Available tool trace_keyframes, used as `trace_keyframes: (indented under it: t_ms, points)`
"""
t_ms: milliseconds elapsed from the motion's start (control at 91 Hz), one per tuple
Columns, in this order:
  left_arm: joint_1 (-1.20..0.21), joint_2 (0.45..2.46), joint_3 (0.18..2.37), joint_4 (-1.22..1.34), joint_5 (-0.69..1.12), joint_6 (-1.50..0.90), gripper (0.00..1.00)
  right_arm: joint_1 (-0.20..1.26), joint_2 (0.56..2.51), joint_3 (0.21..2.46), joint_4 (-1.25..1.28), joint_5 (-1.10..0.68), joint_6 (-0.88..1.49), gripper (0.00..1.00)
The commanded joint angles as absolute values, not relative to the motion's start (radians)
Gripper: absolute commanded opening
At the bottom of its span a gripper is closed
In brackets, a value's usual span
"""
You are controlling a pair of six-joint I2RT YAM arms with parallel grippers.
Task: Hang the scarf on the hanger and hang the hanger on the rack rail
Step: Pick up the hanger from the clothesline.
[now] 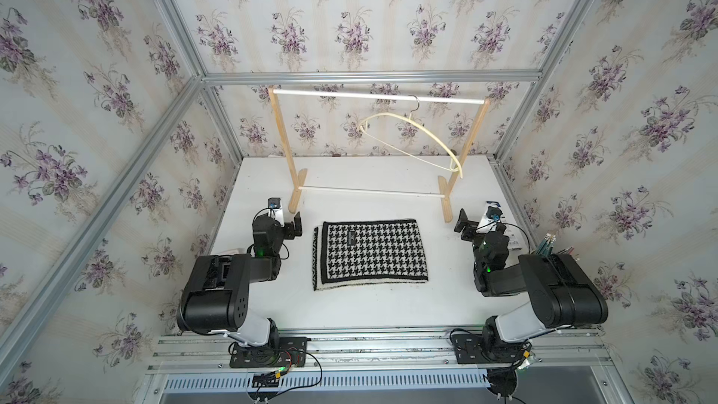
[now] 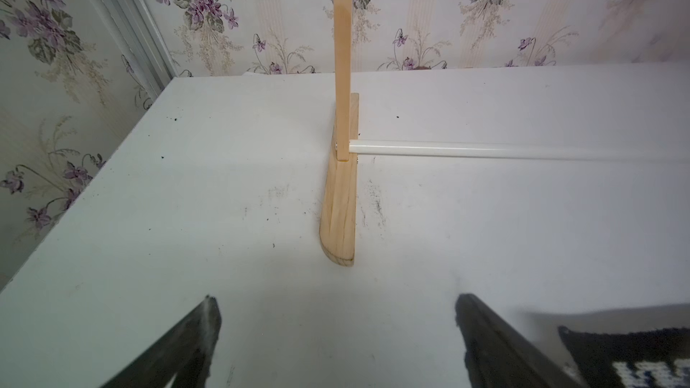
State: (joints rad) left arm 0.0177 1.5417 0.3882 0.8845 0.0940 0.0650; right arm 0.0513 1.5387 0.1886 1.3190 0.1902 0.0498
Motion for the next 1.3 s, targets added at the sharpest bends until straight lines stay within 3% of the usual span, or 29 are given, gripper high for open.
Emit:
trace_keyframes:
  t_ms: [0,725,868,1077,1286]
  points:
    - [0.018,1.543,0.391,0.888,0.091,0.063,0.99,0.052,1.542,0.193,1.353,0.197,0.051,1.00]
    - [0.018,1.544,0.393,0.886,0.089,0.061,1.00,0.052,1.542,0.199,1.342,0.180,0.047,1.00]
    - [0.018,1.514,0.408,0.846,0.071,0.058,0.93,0.052,1.529,0.206,1.329,0.173,0.041,0.93]
    - [-0.005,1.274,0.478,0.551,-0.045,0.041,0.92,0.115,1.301,0.298,0.969,0.232,-0.011,0.92]
    - [-0.044,1.247,0.642,0.245,-0.091,0.021,0.93,0.266,1.344,0.533,0.539,0.488,-0.019,0.93]
